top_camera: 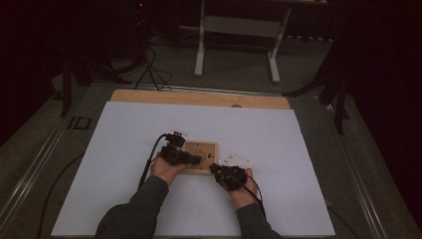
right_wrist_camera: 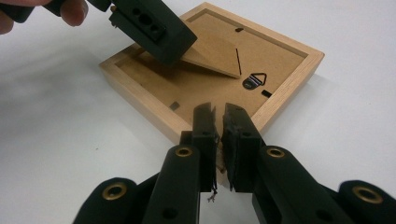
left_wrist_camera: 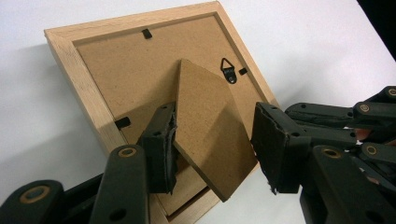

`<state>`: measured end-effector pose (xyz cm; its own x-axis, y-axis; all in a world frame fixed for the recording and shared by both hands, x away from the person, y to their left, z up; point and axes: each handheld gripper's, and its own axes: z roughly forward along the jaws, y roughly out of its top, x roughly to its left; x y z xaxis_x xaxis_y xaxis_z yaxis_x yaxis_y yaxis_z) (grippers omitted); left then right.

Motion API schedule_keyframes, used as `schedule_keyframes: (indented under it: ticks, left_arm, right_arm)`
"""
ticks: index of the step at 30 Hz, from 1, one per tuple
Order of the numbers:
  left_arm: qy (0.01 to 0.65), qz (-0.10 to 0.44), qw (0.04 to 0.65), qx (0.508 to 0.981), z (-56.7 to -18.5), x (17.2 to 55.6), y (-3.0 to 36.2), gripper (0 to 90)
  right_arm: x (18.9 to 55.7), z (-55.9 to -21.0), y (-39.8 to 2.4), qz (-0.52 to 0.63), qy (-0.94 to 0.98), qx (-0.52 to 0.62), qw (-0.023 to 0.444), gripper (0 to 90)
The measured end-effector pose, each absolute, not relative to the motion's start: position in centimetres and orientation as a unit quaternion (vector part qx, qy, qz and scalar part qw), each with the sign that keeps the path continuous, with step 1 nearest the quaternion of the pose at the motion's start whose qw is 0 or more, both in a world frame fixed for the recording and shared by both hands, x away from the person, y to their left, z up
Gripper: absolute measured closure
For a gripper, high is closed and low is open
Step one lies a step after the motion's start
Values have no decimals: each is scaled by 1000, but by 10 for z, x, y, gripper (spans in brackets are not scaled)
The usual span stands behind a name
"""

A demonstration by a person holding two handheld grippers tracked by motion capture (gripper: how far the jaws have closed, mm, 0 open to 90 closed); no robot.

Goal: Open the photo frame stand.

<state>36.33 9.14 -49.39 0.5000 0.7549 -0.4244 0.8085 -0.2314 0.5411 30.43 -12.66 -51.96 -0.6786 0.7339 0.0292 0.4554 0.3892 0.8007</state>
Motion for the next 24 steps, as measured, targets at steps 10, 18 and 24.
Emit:
schedule_keyframes:
  ticks: [10,18,24]
  left_arm:
    - [500,-31,365,785,-494,363,91,555]
    - [493,-18,362,791,-493,360,90,556]
    - [481,4,366,796,-491,355,87,557]
  right_arm:
    - [305,-519,-126,414,819,361,167,755]
    - [308,-514,-132,411,815,371,170,633]
    - [311,-511,-137,413,811,378,167,601]
